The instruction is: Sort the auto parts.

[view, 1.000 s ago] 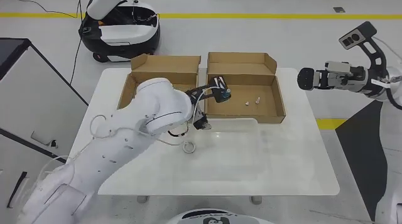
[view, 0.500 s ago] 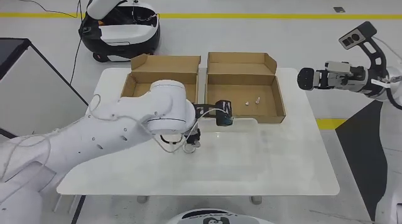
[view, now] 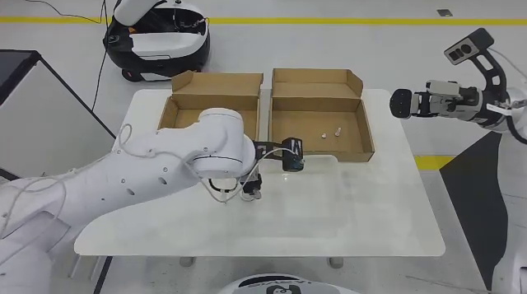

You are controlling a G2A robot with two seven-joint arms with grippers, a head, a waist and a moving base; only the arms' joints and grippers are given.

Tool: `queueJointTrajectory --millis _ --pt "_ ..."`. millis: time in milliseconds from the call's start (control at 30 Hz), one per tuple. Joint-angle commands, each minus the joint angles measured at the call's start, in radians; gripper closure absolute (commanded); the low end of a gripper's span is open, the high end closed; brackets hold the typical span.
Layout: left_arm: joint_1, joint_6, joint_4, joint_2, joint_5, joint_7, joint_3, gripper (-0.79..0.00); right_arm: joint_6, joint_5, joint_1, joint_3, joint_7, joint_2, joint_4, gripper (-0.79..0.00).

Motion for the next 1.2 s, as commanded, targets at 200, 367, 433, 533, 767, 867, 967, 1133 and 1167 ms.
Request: queueJointTrajectory --millis 200,367,433,533,767,867,967,1133,1167 --pt "-0.037 -0.045 0.066 -0.031 -0.02 0.042 0.115 -0.785 0.0 0.0 0.0 0.0 0.0 0.0 0.0 -0.785" --pt "-0.032 -0.054 0.11 -0.054 -0.025 0.051 0.133 -0.785 0.0 0.0 0.0 0.0 0.0 0.0 0.0 -0.785" --pt "-0.021 -0.055 0.119 -0.062 -0.016 0.052 0.133 -0.785 0.0 0.0 0.0 0.0 0.0 0.0 0.0 -0.785" --pt "-0.006 -0.057 0.131 -0.071 0.0 0.053 0.133 -0.739 0.0 0.0 0.0 0.0 0.0 0.0 0.0 -0.785" --pt "0.028 -0.059 0.15 -0.086 0.062 0.055 0.133 -0.61 0.0 0.0 0.0 0.0 0.0 0.0 0.0 -0.785" --pt "0.048 -0.038 0.158 -0.091 0.108 0.034 0.133 -0.6 0.0 0.0 0.0 0.0 0.0 0.0 0.0 -0.785" --pt "0.066 -0.025 0.167 -0.098 0.14 0.022 0.133 -0.56 0.0 0.0 0.0 0.0 0.0 0.0 0.0 -0.785" --pt "0.091 -0.021 0.18 -0.108 0.165 0.017 0.133 -0.542 0.0 0.0 0.0 0.0 0.0 0.0 0.0 -0.785" --pt "0.097 -0.022 0.181 -0.11 0.172 0.018 0.133 -0.548 0.0 0.0 0.0 0.0 0.0 0.0 0.0 -0.785"
